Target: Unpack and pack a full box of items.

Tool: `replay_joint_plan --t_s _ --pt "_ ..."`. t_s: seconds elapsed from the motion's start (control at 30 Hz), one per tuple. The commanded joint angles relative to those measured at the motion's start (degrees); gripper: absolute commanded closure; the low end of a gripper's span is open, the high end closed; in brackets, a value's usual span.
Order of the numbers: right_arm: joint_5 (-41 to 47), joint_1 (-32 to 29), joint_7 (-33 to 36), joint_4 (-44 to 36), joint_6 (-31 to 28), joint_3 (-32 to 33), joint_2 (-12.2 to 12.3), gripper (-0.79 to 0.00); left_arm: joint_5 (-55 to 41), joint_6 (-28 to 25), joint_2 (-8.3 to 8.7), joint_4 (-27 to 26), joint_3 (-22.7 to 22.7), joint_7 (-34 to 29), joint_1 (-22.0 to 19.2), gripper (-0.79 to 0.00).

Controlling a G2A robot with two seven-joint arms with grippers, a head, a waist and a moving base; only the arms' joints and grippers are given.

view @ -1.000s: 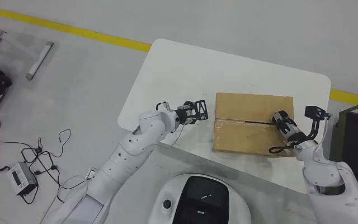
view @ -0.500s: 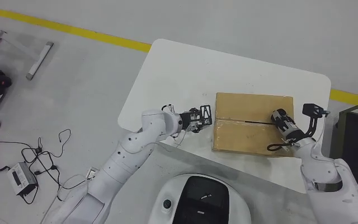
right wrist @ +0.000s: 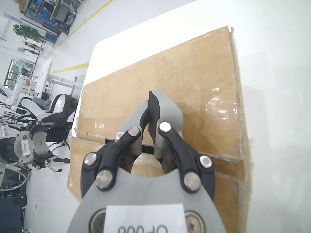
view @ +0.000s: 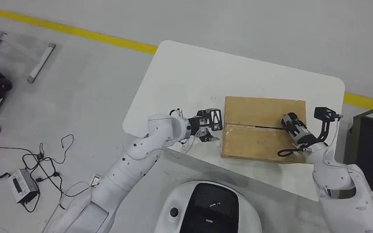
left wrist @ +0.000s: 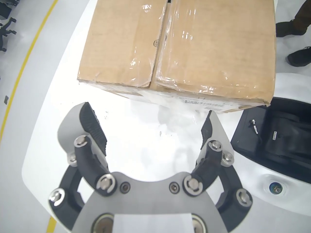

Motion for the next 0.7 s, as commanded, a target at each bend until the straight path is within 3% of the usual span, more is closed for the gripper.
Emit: replay_joint_plan --t_s 0.0,0.43,0.5,0.57,0.6,0.63,0.67 --pt "-0.1 0.1 0.0 0.1 0.1 -0.1 0.0 0.0 -1.5 1.4 -0.13 0.1 -0.1 0.0 0.1 -0.785" --pt "-1.1 0.4 -0.1 0.9 0.2 -1.0 -0.4 0.0 -15.0 4.3 -1.12 5.0 -0.7 -6.4 -1.0 -0.785" --pt "-1.1 0.3 -0.1 0.9 0.2 -0.9 -0.4 0.0 -17.3 4.9 -1.3 5.8 -0.6 -7.6 -1.0 -0.699" --pt "-1.3 0.3 0.0 0.9 0.3 -0.9 -0.4 0.0 -18.9 5.6 -1.47 6.6 -0.3 -9.1 -1.1 -0.517" --pt "-1.3 0.3 0.0 0.9 0.3 -0.9 -0.4 0.0 -19.8 5.9 -1.57 7.0 -0.3 -9.5 -1.3 -0.496" --pt "-1.3 0.3 0.0 0.9 0.3 -0.9 -0.5 0.0 -20.8 6.2 -1.67 7.4 -0.2 -9.8 -1.3 -0.391" --pt "-1.4 0.3 0.0 0.9 0.2 -0.9 -0.5 0.0 -21.8 6.4 -1.76 7.9 -0.1 -10.2 -1.5 -0.376"
